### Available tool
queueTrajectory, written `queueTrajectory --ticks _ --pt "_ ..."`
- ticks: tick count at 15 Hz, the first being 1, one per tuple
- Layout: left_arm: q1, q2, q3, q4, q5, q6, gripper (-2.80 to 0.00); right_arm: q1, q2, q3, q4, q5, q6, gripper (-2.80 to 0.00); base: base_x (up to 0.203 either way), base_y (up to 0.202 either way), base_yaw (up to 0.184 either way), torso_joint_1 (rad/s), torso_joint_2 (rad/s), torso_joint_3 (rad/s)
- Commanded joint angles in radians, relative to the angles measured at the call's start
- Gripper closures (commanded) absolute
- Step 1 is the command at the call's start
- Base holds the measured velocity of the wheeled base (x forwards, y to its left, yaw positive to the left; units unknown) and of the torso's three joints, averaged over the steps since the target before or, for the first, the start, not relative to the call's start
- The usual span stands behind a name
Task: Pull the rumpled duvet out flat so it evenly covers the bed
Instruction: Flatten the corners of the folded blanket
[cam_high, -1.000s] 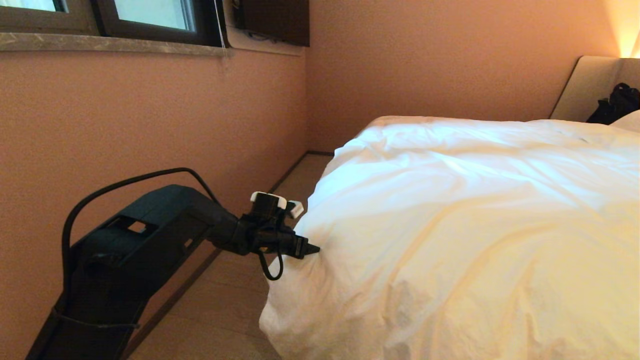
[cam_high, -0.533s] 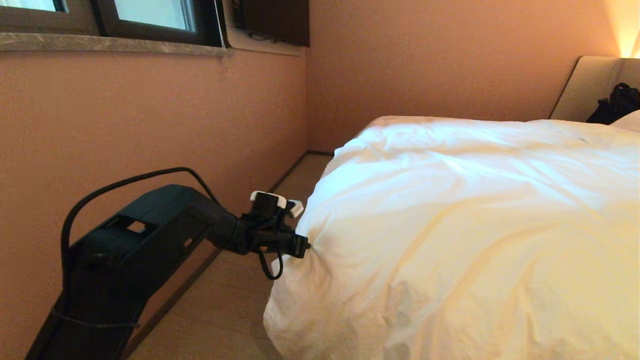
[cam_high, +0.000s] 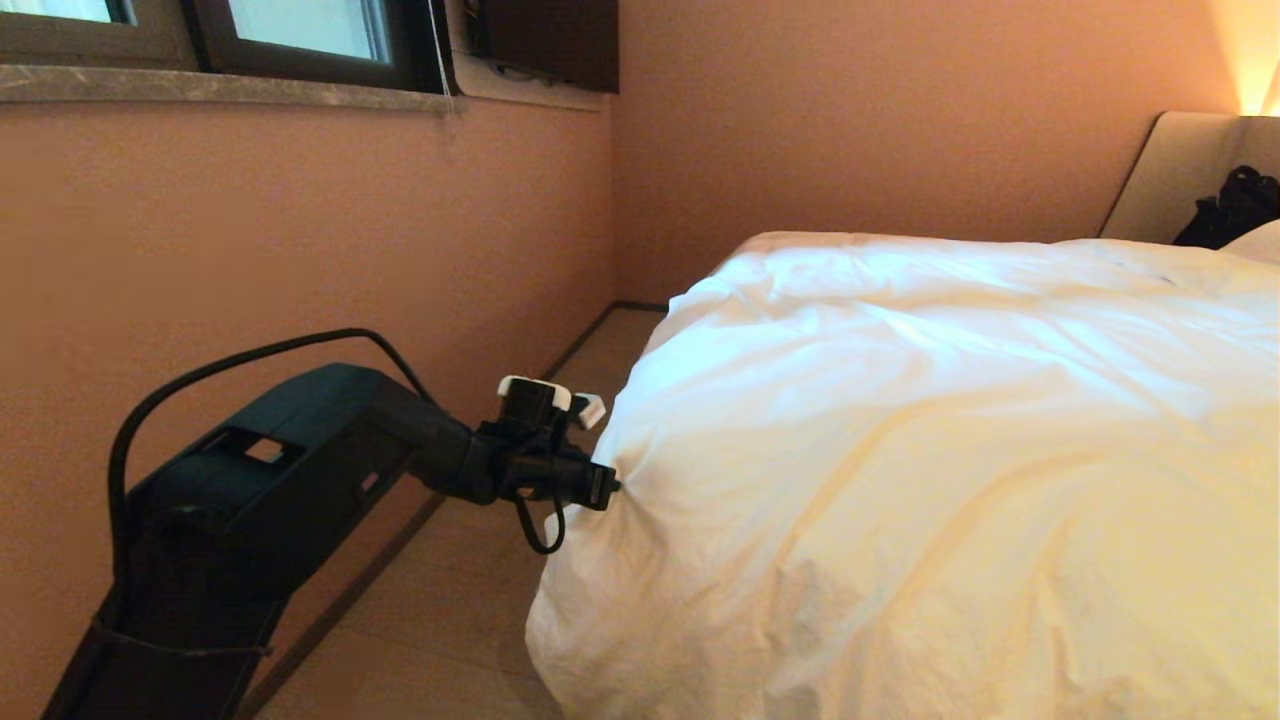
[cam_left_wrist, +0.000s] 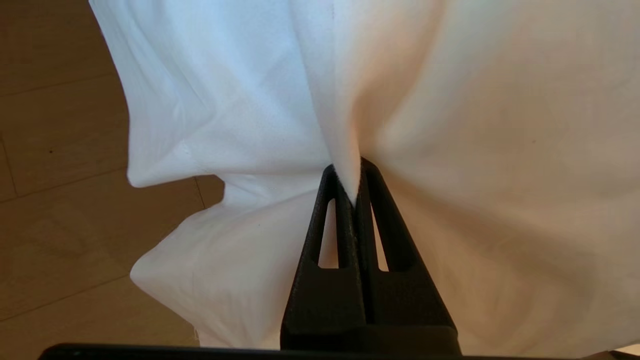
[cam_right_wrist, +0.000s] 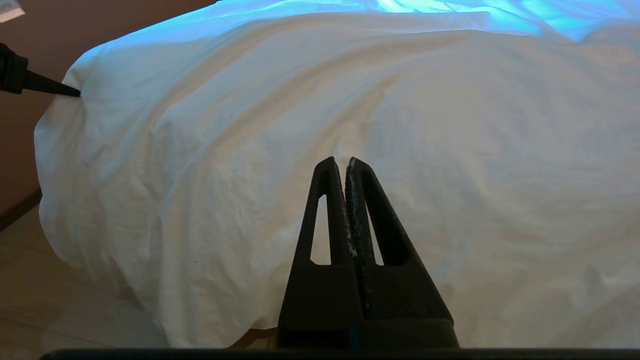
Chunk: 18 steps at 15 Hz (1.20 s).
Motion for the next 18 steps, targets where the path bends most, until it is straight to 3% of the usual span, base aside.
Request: queueTrajectory --ticks 1,7,18 --pt "0.0 -0.033 0.019 -0.001 0.0 -0.003 0.0 0.0 0.0 0.0 0.0 0.0 0.0 0.0 0.0 0.0 0.0 0.0 0.0 0.0" --pt "0.02 -0.054 0.049 0.0 0.029 -0.055 0.0 0.001 0.0 0.0 0.0 0.0 0.0 0.0 0.0 0.0 0.0 0.0 0.0 0.0" --pt "0.102 -0.07 0.098 -0.005 0.093 -0.061 0.0 0.0 0.0 0.0 0.0 0.0 0.0 0.0 0.0 0.0 0.0 0.0 0.0 0.0"
